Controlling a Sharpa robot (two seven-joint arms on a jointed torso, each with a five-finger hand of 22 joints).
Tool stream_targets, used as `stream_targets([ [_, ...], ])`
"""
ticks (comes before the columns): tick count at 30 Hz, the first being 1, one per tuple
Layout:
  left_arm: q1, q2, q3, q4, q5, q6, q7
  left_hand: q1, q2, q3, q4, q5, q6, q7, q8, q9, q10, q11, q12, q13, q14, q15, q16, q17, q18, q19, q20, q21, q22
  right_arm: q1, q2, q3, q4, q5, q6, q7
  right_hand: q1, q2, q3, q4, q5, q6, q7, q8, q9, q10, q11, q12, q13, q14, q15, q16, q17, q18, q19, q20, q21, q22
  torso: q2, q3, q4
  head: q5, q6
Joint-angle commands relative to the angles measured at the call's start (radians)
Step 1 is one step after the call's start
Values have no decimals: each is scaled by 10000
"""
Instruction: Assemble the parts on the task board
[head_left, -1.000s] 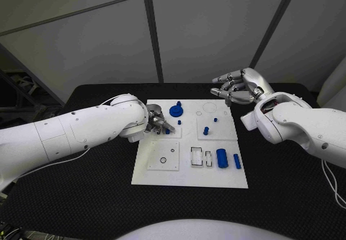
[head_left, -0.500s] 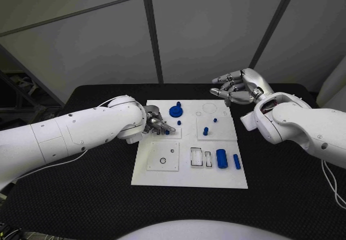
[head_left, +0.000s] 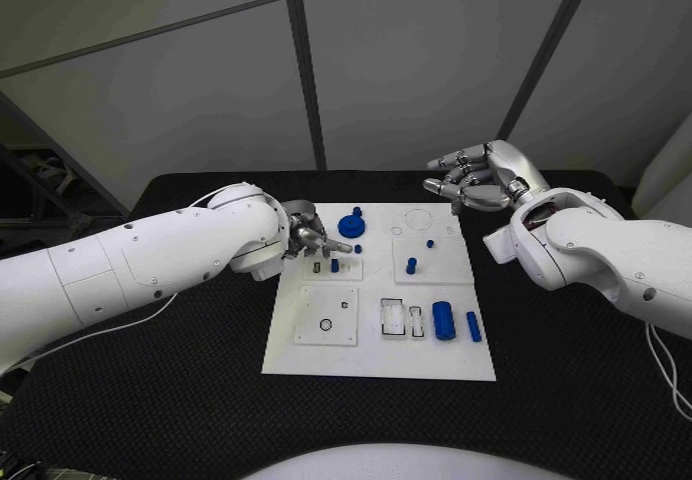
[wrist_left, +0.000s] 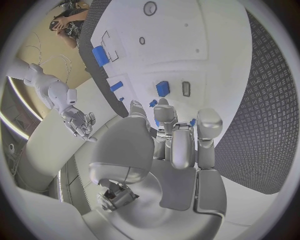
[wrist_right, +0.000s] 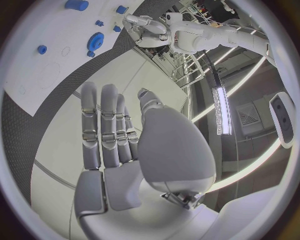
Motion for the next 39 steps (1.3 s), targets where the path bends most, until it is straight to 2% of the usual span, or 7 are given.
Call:
stream_targets([
  [1, 40, -92, 175, 26, -37, -73, 13, 259, 49, 43, 83, -52, -173, 61, -140, -14, 488, 33, -146, -55, 606, 20, -67, 638, -74, -93, 31, -54, -57, 20, 0, 6, -33, -23, -106, 74, -83, -53, -70, 8, -4, -15, 30, -47, -11, -94, -4, -8, -23, -54, 56, -51, 5, 182, -90, 8, -99, -48, 0, 3, 4, 4, 3],
  [5, 199, -207, 399, -143, -30, 47, 21, 518, 145, 80, 91, -48, -584, 191, -454, -269, 291, 119, -778, -335, 569, 140, -152, 542, -50, -237, 110, -214, -256, 20, 7, 6, -75, -23, -114, 56, -82, -55, -73, 7, -4, -15, 31, -46, -11, -100, -2, -10, -28, -56, 58, -60, 5, 187, -102, 9, -136, -80, 7, 14, 10, 7, 3],
  [8, 393, -226, 470, -403, 58, 115, 69, 656, 162, 41, 92, -50, -897, 298, -478, -598, 170, 205, -1158, -495, 558, 226, -180, 511, -21, -343, 189, -343, -412, 20, 6, 6, -91, -23, -114, 42, -82, -55, -73, 7, -4, -15, 31, -46, -11, -100, -2, -10, -28, -56, 58, -60, 5, 187, -102, 9, -136, -80, 17, 12, 5, -2, 14],
  [13, 788, 78, 524, -1446, 254, 459, 185, 748, 191, -15, 99, -47, -1002, 354, -465, -955, 29, 260, -1603, -685, 548, 289, -211, 477, 7, -402, 264, -441, -510, 20, 20, 6, -86, -24, -129, 4, -44, -42, -70, -8, 11, -12, 25, -40, -8, -79, -12, 10, -54, 17, 47, -59, 38, 112, 110, 8, 262, 325, 29, 10, -8, 22, 7],
  [21, 962, 643, 535, -2764, 310, 1182, 212, 863, 351, -35, 74, -45, -1004, 384, -456, -1280, -124, 292, -1904, -793, 492, 341, -337, 340, 69, -578, 330, -665, -778, 20, 58, 6, -58, -27, -155, -45, -13, -39, -71, -14, 37, -14, 21, -40, -8, -85, -18, 16, -86, 110, 36, -23, 103, 71, 261, 0, 488, 555, 108, 22, -49, 41, 33],
  [30, 998, 1235, 279, -3730, 27, 2046, 159, 838, 442, -84, 110, -54, -946, 390, -442, -1422, -114, 305, -1711, -662, 547, 342, -174, 533, 57, -513, 345, -621, -680, 21, 95, 6, -27, -27, -232, -4, 33, -14, -58, -22, 67, -10, 8, -37, -6, -35, -36, 59, -111, 198, 16, 15, 188, 22, 440, -15, 759, 826, 117, 12, -42, 55, -68],
  [39, 973, 1630, 72, -4227, -72, 2454, 292, 692, 430, -220, 135, -55, -926, 398, -441, -1553, -139, 316, -1701, -618, 551, 348, -134, 576, 61, -523, 354, -641, -685, 20, 119, 6, -9, -27, -277, 34, 52, -3, -51, -24, 84, -7, 2, -36, -5, -9, -44, 82, -122, 236, 6, 34, 232, -3, 528, -24, 897, 964, 100, 12, -49, 65, -89],
])
